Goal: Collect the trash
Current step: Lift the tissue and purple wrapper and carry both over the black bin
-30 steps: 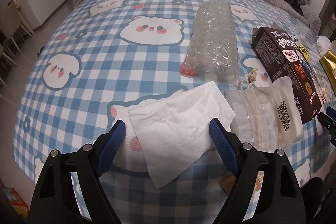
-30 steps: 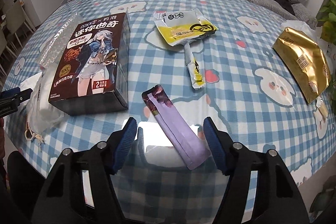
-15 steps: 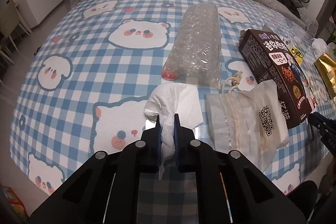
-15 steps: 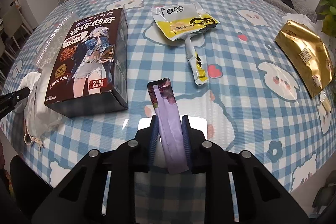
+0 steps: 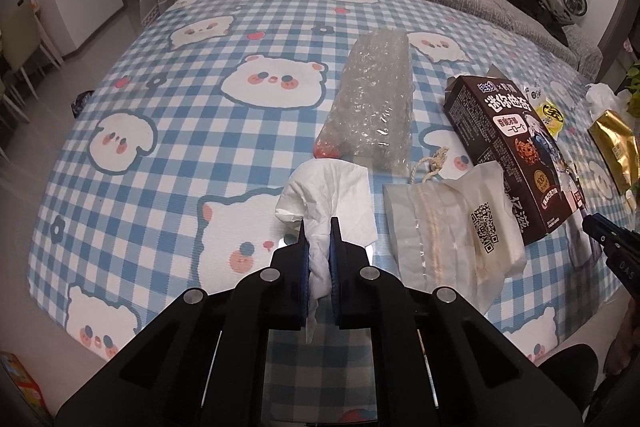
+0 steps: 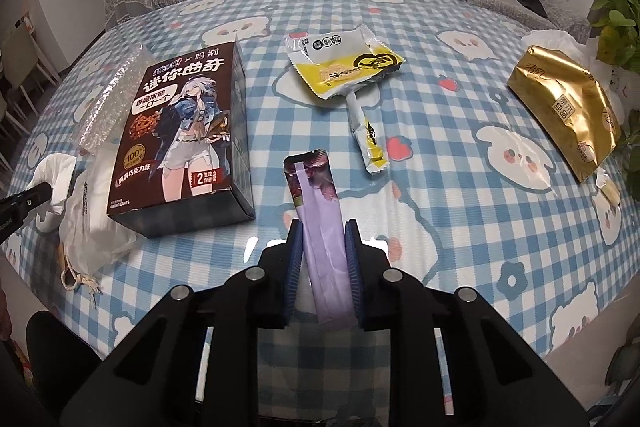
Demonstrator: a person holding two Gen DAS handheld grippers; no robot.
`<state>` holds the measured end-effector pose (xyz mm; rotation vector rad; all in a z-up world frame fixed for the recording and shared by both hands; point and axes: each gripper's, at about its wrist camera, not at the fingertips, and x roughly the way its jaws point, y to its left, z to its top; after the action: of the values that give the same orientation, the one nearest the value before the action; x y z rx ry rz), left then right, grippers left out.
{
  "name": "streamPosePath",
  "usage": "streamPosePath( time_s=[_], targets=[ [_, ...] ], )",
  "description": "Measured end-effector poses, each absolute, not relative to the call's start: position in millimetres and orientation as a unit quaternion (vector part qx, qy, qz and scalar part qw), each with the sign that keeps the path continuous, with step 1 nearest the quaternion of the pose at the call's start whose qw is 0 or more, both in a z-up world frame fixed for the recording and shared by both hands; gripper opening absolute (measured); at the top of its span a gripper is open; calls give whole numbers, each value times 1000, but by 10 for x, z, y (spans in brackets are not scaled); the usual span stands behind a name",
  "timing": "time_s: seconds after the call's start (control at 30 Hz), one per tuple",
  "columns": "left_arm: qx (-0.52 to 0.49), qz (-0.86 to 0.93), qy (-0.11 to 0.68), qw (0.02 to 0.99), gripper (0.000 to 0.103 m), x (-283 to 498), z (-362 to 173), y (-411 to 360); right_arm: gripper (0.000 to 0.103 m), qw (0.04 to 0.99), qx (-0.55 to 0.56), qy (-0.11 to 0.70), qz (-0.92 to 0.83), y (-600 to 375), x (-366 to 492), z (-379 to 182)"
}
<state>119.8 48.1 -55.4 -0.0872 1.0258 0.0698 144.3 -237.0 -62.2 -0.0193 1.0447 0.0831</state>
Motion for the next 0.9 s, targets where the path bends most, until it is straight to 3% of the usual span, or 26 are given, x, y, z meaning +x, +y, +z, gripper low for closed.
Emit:
streamPosePath(
  time_s=[0.9],
  targets=[
    [-43,25,451,891,7,590,-18,307,21,889,1,455,48,-2275,855,-58]
  ],
)
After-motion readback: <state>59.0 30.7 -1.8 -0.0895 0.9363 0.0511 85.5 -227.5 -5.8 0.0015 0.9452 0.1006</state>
